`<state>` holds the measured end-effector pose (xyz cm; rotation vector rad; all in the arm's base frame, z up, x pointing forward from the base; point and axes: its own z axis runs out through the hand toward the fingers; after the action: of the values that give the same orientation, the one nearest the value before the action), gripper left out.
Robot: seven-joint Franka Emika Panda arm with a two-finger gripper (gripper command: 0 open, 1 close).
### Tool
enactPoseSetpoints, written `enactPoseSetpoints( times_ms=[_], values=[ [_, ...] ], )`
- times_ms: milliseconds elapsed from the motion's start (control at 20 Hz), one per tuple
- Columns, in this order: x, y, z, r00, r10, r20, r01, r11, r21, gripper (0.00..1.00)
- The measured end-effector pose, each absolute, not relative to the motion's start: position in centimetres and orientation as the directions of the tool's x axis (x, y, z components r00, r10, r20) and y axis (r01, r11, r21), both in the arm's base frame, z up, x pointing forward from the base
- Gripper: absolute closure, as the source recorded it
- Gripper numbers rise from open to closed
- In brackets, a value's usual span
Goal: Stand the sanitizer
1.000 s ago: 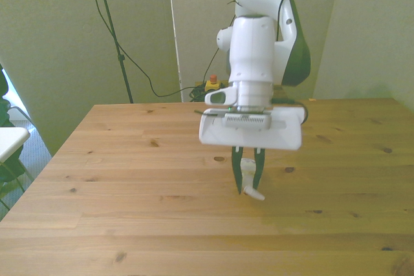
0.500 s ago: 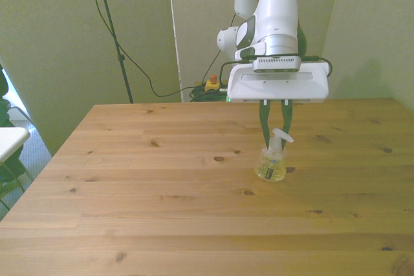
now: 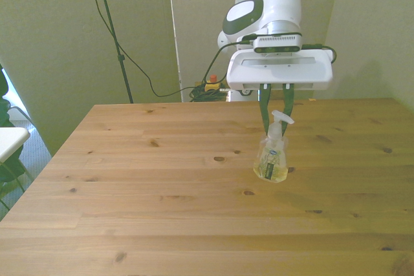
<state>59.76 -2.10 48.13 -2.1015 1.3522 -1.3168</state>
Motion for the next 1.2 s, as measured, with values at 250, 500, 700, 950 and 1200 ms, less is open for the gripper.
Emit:
enactPoseSetpoints(
  times_ms=[250,500,700,950,1200],
  values=[
    [60.6,-0.4,45.0,0.095,-0.840,0.535,-0.561,-0.489,-0.668,1.00],
    [60.0,0.1,42.3,0.083,-0.829,0.553,-0.559,-0.498,-0.663,1.00],
    [60.0,0.6,42.4,0.087,-0.827,0.556,-0.560,-0.502,-0.659,0.00],
    [59.1,0.4,42.3,0.091,-0.833,0.547,-0.566,-0.494,-0.659,0.00],
    [56.4,-0.8,42.5,0.085,-0.843,0.531,-0.584,-0.474,-0.659,0.00]
  ],
)
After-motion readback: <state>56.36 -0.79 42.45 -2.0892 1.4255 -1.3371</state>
